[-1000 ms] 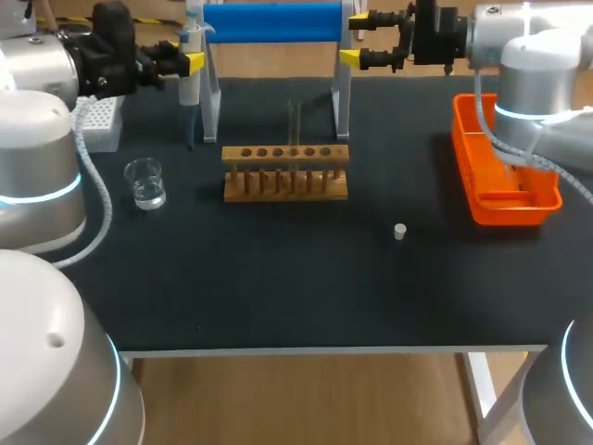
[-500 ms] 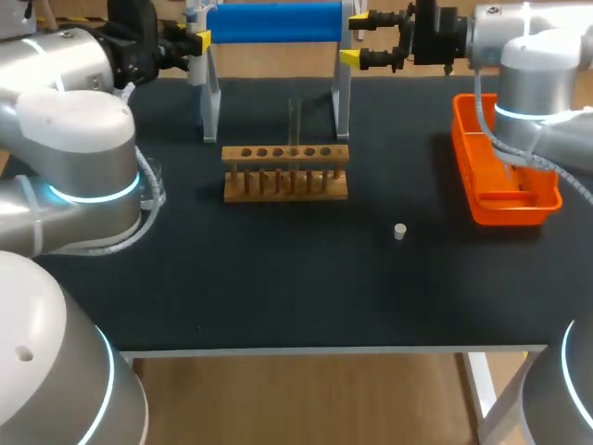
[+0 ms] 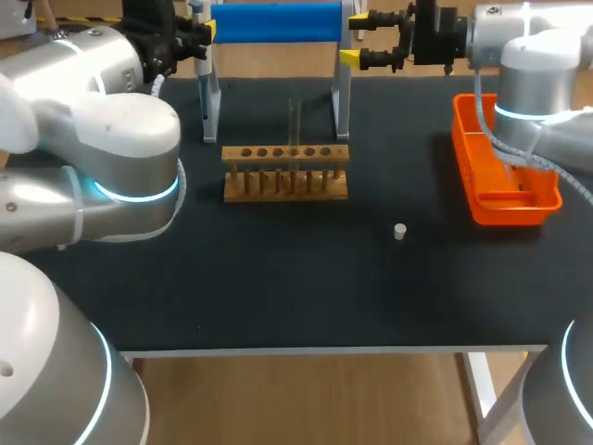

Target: Invert the test tube, pick up the pipette, mount the tip to pipette, aspirate from beaker and dispense into the tube, eject the tip, return the pipette, and cap with the stopper.

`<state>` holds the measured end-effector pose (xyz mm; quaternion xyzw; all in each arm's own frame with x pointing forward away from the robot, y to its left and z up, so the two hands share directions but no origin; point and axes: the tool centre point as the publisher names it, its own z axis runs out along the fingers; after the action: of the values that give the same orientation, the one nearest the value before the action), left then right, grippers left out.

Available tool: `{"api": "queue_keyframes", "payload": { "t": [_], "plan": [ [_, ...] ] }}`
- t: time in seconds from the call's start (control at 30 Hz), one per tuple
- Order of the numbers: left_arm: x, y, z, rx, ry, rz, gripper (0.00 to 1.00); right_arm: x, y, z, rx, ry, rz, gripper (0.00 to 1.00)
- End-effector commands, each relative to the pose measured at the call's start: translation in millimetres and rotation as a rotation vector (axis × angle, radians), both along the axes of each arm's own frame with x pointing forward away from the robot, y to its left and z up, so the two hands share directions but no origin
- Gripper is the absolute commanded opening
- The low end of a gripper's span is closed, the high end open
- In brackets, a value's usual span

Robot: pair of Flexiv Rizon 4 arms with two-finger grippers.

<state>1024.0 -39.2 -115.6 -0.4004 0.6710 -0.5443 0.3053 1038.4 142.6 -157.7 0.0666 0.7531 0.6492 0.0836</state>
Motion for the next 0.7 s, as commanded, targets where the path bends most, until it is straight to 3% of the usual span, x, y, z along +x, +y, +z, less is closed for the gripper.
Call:
{"api": "queue_keyframes", "payload": {
  "t": [0.03, 0.7],
  "plan": [
    [18.1, -9.8, -7.9, 0.012, -0.009, 0.091, 0.00, 0.3, -1.2, 0.5, -0.002, 0.001, 0.003, 1.00],
    [70.7, -21.8, -30.6, 0.033, 0.003, 0.246, 0.00, 0.3, -1.2, 0.5, -0.002, 0.001, 0.003, 1.00]
  ]
}}
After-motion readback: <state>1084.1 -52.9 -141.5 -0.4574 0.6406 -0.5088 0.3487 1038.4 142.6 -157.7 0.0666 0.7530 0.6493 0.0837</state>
